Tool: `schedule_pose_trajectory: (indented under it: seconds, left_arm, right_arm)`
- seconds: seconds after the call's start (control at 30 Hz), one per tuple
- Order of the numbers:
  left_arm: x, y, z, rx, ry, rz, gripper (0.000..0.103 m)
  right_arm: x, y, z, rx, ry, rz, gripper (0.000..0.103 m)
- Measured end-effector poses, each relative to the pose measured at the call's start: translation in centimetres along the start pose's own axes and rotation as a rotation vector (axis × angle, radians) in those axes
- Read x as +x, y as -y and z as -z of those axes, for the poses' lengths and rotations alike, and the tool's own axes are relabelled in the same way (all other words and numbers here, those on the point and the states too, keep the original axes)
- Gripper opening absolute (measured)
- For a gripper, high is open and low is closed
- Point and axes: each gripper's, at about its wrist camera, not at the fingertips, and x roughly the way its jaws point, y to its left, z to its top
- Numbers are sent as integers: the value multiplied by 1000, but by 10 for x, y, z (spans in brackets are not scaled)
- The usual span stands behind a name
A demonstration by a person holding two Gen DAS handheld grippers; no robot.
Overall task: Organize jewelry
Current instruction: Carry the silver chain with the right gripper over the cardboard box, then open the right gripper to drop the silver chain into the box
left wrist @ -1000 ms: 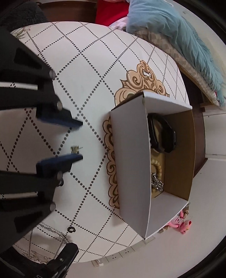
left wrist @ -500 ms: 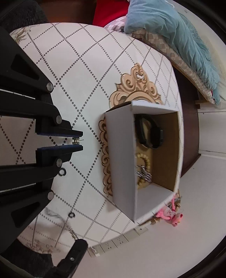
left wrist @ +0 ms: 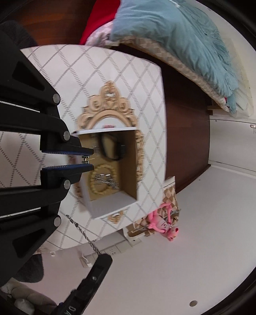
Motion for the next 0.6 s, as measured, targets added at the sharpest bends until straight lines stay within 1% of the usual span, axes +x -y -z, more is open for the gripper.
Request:
schedule_pose_trajectory:
  seconds: [0.1, 0.23, 0.33, 0.43, 0.47, 0.53, 0.6]
  left_arm:
    - [8, -3, -17, 5, -7, -8, 6]
    - [30, -10, -32, -4, -55, -3, 6]
    - [48, -15, -35, -20, -100, 17, 6]
    - [60, -18, -38, -35, -130, 21, 6]
    - [62, -20, -40, -45, -141, 8, 8]
    - [66, -23, -41, -65, -160, 0, 9]
    - [69, -25, -44, -71, -165, -18, 11]
  right_arm:
    - [17, -6, -19, -25, -21, -9, 8]
    - [47, -9, -38, -48, -68, 0, 8]
    - [67, -7, -48, -47, -106, 2, 8]
    - [91, -5, -58, -60, -148, 11, 8]
    - [97, -5, -61, -68, -158, 15, 8]
    - [109, -5, -67, -81, -177, 22, 8]
    - [118, -4, -71, -89, -191, 28, 8]
